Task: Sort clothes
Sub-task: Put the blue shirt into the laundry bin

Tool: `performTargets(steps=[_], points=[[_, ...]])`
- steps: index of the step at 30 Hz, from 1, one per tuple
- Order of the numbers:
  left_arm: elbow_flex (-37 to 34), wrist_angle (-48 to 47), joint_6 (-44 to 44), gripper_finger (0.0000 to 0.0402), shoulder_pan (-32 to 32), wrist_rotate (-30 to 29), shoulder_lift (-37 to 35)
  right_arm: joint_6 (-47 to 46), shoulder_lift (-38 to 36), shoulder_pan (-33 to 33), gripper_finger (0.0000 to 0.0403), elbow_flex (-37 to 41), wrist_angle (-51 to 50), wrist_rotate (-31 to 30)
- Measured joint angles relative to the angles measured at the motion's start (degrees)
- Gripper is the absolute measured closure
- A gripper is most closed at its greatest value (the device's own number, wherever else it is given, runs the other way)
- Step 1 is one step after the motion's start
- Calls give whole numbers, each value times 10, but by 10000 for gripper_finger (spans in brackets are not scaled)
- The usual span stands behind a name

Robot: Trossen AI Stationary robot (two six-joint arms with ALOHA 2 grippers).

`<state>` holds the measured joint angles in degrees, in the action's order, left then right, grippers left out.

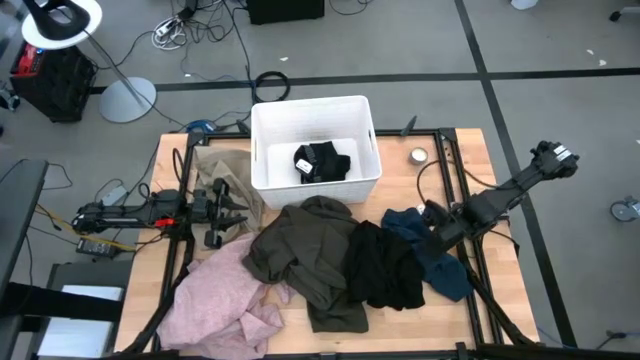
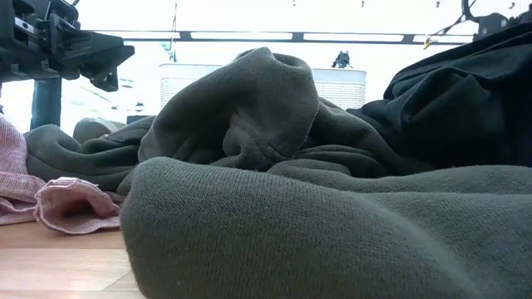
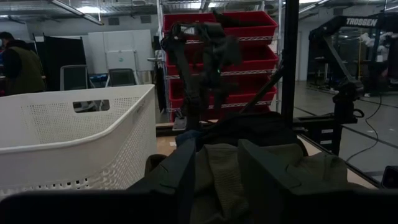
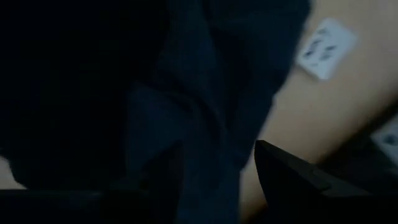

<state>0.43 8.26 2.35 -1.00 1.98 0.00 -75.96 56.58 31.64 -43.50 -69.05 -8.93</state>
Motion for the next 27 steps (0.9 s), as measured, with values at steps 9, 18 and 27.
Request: performTargets(steps=[9,18,27], points=[[0,0,0,276,0,0,0,-25,12,0,206,133,158,11],[0,0,0,276,0,0,0,-63,61,0,262,205,303,8],[0,0,0,276,0,0,0,-55,62,0,386,144,248,-13]])
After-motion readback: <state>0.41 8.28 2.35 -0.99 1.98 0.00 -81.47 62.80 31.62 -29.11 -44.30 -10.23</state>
